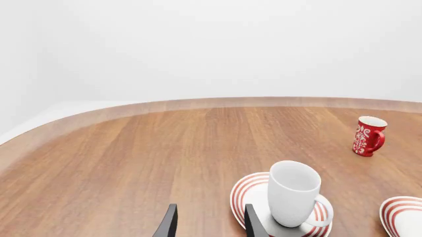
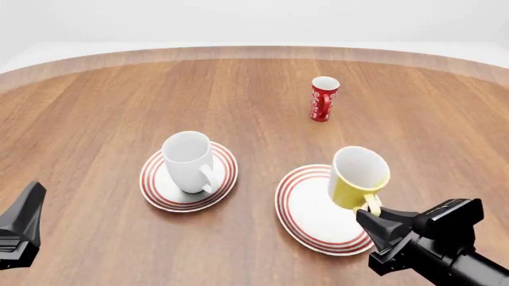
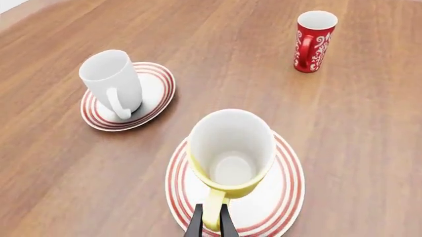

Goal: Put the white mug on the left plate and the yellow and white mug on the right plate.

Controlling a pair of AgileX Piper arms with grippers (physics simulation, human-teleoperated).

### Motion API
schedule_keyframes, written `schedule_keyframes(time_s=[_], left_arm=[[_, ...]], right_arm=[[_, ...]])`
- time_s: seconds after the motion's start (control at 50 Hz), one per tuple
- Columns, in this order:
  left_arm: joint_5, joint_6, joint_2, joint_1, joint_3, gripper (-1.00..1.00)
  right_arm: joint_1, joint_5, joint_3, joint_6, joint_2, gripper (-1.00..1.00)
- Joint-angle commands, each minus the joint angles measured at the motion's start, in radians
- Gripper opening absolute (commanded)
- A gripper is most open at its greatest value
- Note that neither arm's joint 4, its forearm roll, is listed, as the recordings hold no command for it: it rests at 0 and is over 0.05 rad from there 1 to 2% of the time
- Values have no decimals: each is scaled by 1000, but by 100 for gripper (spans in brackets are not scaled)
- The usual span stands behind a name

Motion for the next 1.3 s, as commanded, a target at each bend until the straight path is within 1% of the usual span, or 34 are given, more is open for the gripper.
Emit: schedule_keyframes(time_s=[0.02,0.26,0.42,0.54,0.66,0.76,0.9,1.0,1.3], left_arm=[[0,0,0,0,0,100],[0,0,0,0,0,100],[0,0,0,0,0,100],[0,0,0,0,0,100],[0,0,0,0,0,100],[0,0,0,0,0,100],[0,0,0,0,0,100],[0,0,0,0,0,100],[0,0,0,0,0,100]], right_arm=[[7,-76,5,23,94,-100],[11,-125,5,35,164,-100],[15,-186,5,43,235,-100],[16,-214,5,48,276,-100],[14,-225,5,48,296,-100],[20,-204,5,51,283,-100],[16,-267,5,50,358,-100],[16,-258,5,50,352,-100],[17,-272,5,39,387,-100]])
